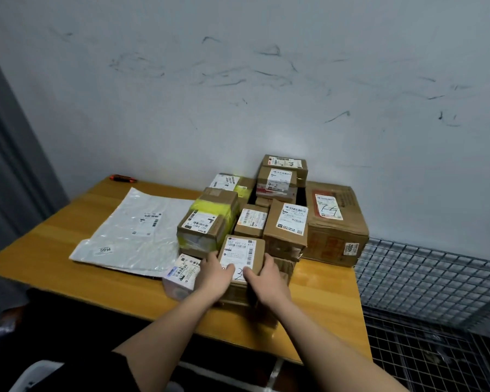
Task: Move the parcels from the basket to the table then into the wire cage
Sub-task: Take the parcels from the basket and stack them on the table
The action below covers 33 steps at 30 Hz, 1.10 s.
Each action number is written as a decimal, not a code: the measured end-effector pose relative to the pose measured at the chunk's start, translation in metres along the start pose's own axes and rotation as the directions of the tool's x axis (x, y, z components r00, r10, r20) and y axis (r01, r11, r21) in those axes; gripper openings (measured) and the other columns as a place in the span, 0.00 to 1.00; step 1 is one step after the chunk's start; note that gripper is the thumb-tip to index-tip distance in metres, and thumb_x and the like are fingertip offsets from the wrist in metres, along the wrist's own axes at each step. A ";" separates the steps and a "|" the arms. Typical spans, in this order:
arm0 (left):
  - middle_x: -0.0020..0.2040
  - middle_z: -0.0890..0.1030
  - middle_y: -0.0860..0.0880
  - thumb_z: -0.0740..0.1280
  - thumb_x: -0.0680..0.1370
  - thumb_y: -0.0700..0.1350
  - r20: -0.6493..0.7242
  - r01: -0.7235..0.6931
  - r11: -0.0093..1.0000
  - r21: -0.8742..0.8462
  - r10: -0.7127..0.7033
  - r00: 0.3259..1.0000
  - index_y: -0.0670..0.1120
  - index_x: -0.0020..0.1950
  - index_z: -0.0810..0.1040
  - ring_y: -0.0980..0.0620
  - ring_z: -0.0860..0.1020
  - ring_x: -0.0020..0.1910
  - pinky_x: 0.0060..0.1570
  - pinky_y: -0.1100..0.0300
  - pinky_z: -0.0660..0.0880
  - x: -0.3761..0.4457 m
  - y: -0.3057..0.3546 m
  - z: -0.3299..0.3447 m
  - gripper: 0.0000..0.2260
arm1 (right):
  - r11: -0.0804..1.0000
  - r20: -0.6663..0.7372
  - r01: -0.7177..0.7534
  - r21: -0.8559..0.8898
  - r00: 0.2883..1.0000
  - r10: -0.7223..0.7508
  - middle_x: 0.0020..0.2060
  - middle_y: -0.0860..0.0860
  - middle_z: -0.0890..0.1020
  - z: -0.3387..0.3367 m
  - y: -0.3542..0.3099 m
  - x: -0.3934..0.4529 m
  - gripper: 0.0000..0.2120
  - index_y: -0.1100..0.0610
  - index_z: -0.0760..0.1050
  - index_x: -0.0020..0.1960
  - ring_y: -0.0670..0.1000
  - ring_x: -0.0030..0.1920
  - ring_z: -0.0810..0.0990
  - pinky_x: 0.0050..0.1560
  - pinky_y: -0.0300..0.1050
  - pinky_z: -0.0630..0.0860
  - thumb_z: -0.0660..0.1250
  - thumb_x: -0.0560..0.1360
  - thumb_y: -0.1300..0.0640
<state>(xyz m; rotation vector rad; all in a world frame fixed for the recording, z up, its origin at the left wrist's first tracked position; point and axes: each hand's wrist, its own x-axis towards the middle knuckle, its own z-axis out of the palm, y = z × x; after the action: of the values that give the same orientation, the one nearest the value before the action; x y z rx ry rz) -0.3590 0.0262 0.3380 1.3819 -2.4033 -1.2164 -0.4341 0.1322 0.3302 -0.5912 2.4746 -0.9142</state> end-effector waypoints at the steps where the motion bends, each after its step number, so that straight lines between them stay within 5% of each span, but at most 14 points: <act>1: 0.68 0.71 0.44 0.64 0.78 0.50 -0.001 0.002 1.000 -0.014 -0.002 1.000 0.46 0.72 0.62 0.44 0.74 0.62 0.57 0.54 0.70 0.003 -0.001 -0.001 0.25 | 1.000 0.008 0.002 -0.001 1.000 -0.002 0.69 0.54 0.70 0.002 0.000 0.003 0.35 0.53 0.54 0.77 0.58 0.65 0.73 0.63 0.53 0.72 0.62 0.75 0.41; 15: 0.64 0.77 0.48 0.63 0.79 0.45 0.018 0.045 0.999 0.015 -0.045 0.999 0.45 0.69 0.64 0.48 0.77 0.57 0.46 0.60 0.67 0.017 -0.012 0.001 0.19 | 0.999 0.121 0.018 -0.030 0.993 -0.015 0.72 0.53 0.68 0.018 0.010 0.026 0.35 0.54 0.50 0.78 0.56 0.65 0.74 0.62 0.52 0.73 0.62 0.77 0.45; 26: 0.69 0.72 0.46 0.65 0.77 0.42 0.118 0.017 0.997 -0.078 -0.008 0.993 0.44 0.75 0.59 0.47 0.72 0.66 0.63 0.56 0.68 0.025 -0.009 0.006 0.28 | 0.992 0.170 -0.035 0.118 0.985 0.015 0.69 0.54 0.73 0.012 0.009 0.043 0.29 0.57 0.53 0.76 0.57 0.66 0.74 0.66 0.50 0.71 0.60 0.80 0.51; 29: 0.72 0.67 0.44 0.66 0.77 0.46 0.098 0.020 0.999 -0.047 -0.015 0.995 0.46 0.77 0.53 0.45 0.70 0.68 0.66 0.50 0.68 0.026 -0.014 0.003 0.33 | 1.000 0.105 -0.020 0.024 0.994 0.017 0.69 0.54 0.72 0.009 0.012 0.041 0.29 0.56 0.57 0.75 0.57 0.66 0.74 0.64 0.52 0.71 0.61 0.79 0.47; 33: 0.71 0.66 0.46 0.64 0.79 0.48 -0.015 -0.064 0.996 0.066 0.065 0.998 0.47 0.76 0.58 0.47 0.73 0.63 0.57 0.55 0.72 0.021 -0.017 -0.004 0.27 | 0.988 -0.160 0.069 -0.140 0.983 -0.091 0.63 0.51 0.74 -0.001 0.005 0.029 0.20 0.53 0.65 0.68 0.54 0.60 0.76 0.59 0.54 0.74 0.59 0.79 0.46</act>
<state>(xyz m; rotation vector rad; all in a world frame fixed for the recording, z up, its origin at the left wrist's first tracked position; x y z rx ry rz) -0.3578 0.0027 0.3231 1.3145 -2.4765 -1.1162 -0.4589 0.1208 0.3206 -0.6893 2.6963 -0.8632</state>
